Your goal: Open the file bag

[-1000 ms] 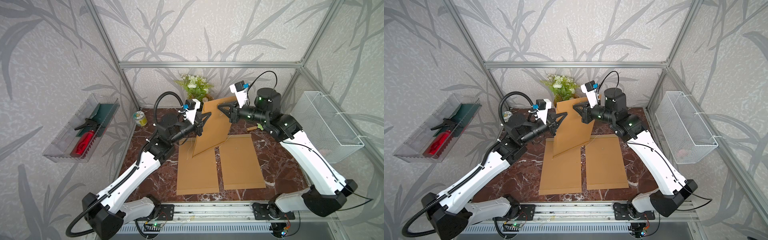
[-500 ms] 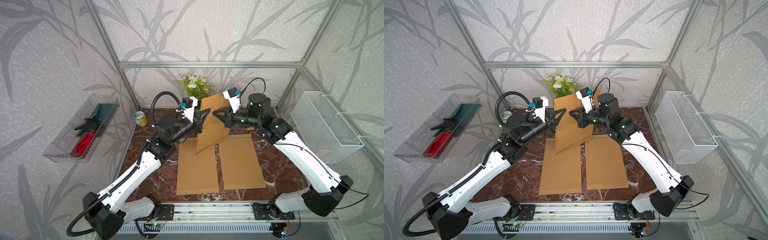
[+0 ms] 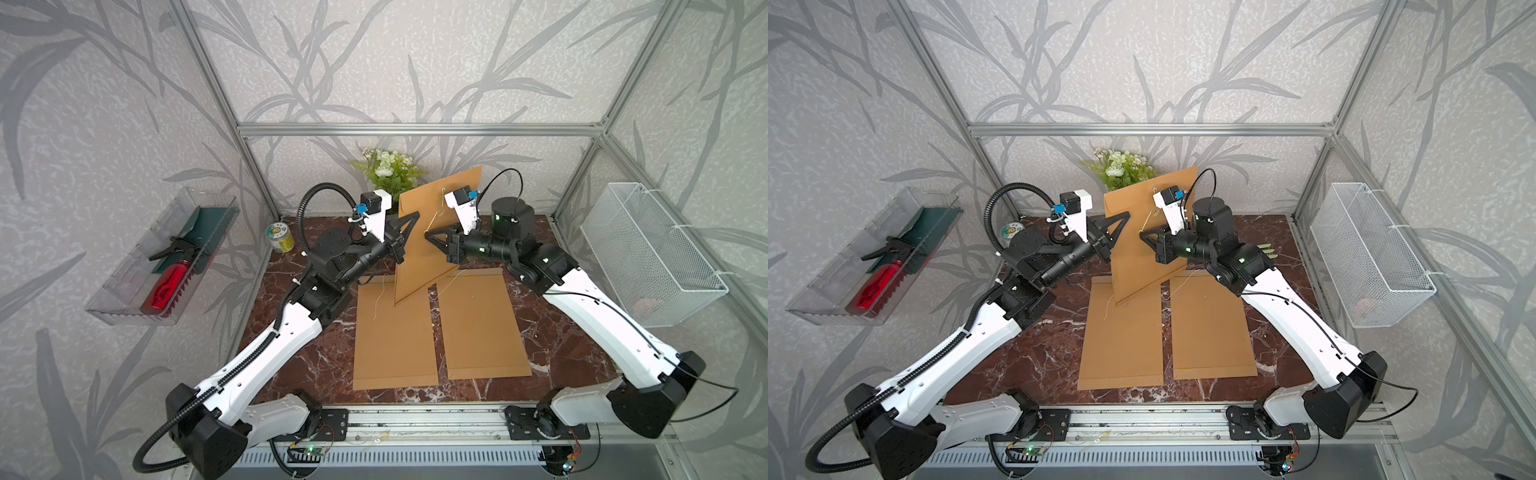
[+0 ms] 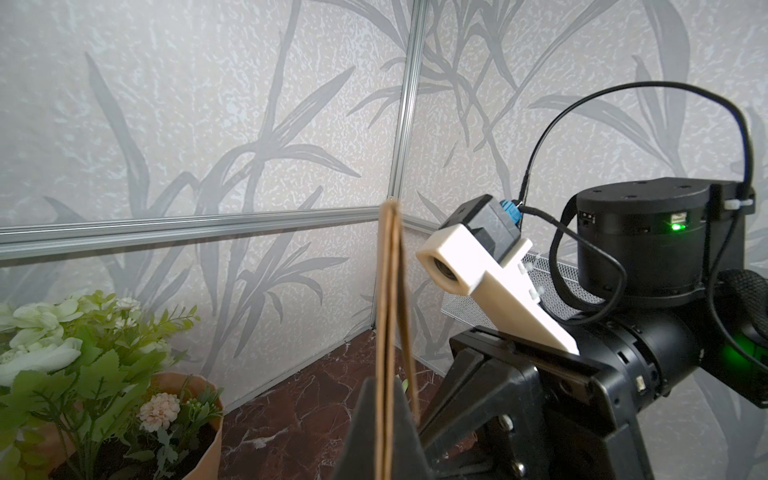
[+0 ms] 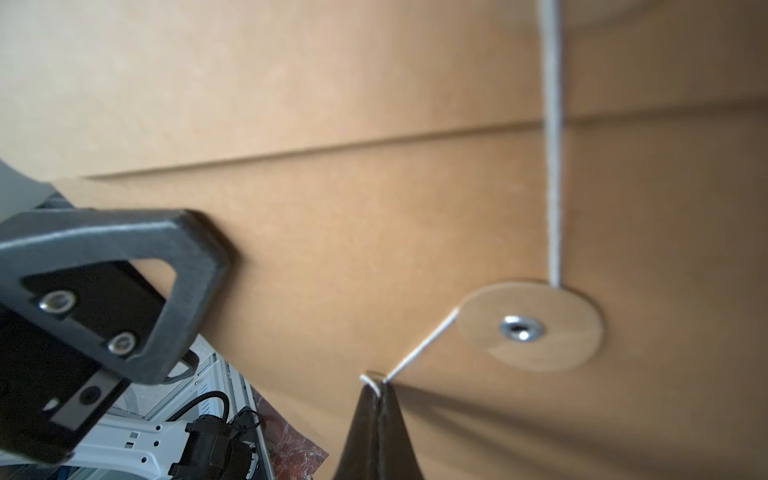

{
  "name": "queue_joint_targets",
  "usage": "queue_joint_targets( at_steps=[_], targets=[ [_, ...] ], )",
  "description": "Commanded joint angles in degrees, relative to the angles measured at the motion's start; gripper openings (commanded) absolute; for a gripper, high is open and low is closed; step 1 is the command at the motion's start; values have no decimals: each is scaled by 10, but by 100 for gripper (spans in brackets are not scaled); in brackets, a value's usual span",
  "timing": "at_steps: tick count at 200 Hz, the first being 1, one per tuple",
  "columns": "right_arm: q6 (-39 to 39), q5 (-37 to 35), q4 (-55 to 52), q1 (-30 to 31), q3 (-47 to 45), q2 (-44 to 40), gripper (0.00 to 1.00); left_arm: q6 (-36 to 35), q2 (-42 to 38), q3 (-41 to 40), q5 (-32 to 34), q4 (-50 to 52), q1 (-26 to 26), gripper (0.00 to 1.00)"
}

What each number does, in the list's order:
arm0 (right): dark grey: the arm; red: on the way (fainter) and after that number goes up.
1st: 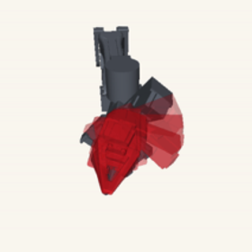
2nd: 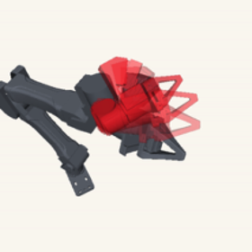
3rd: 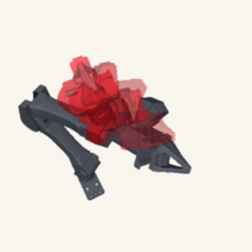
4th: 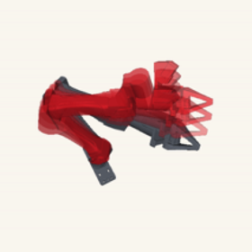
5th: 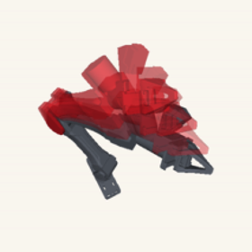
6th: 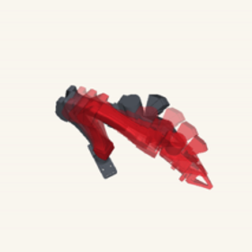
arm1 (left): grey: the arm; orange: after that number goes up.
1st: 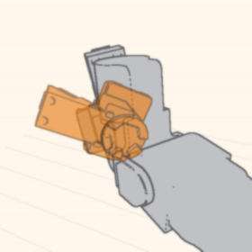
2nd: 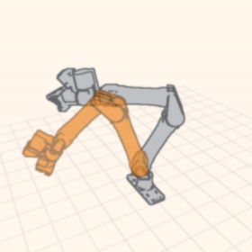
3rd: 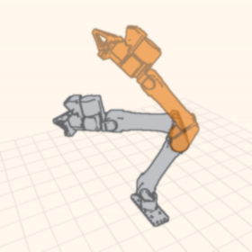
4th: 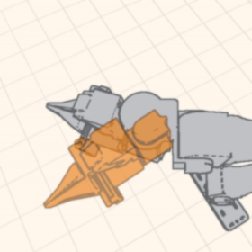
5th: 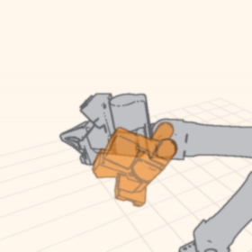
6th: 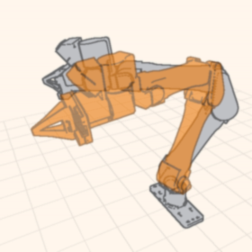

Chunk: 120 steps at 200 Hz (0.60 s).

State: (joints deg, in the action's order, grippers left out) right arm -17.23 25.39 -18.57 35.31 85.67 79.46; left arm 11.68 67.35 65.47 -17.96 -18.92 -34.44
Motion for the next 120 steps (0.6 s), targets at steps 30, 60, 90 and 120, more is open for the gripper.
queue_joint_targets(
  at_steps=[30, 60, 90, 120],
  targets=[
    [-11, -5, 27, 4, -19, -16, 0, 9, -5, 2, 9, -34, 0, 0],
    [-11, -6, 29, 4, -28, -19, 0, 6, -7, 4, 12, -30, 0, 0],
    [-15, -8, 36, 4, -38, -23, 0, -2, -15, 8, 16, -17, 0, 0],
    [-10, -15, 28, 4, -45, -25, 0, -15, -21, 9, 24, -7, 0, 0]
  ],
)
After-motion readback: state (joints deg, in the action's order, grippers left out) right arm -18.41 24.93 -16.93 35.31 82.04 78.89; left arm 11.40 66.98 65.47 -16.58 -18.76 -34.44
